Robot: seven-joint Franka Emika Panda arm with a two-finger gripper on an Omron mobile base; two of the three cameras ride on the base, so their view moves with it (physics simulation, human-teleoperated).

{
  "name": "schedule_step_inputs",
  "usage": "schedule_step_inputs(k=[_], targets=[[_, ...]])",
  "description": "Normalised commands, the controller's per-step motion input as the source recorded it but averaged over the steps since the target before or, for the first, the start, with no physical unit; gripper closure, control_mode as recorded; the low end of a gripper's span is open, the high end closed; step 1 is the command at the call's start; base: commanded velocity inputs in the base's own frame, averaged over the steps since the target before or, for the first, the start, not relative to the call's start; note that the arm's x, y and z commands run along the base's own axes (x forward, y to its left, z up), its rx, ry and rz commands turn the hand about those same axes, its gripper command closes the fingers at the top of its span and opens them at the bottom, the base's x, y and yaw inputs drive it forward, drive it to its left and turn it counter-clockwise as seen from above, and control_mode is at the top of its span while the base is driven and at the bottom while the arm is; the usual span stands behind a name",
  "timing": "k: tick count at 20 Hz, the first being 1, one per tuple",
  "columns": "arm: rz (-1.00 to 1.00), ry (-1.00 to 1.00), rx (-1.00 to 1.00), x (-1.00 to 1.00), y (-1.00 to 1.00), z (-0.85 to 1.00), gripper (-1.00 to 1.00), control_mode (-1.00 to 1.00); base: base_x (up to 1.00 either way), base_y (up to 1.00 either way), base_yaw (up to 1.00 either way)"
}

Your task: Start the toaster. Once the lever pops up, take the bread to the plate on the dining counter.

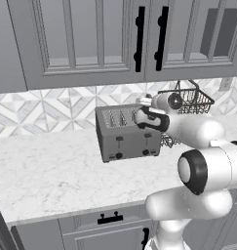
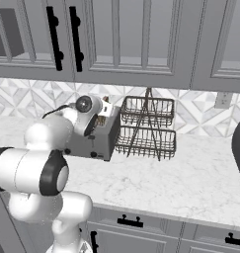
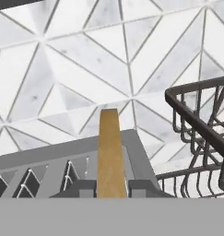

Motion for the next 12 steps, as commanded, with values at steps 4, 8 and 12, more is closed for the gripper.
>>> schedule_step_inputs(k=[4,8,12], targets=[[0.0,0.0,0.01,-0.38,0.0,0.89,1.0,-1.0,0.0,0.0,0.0],[0.0,0.04,0.02,-0.75,0.0,0.52,1.0,-1.0,0.0,0.0,0.0],[0.0,0.24,0.02,-1.0,0.0,0.42,1.0,-1.0,0.0,0.0,0.0]])
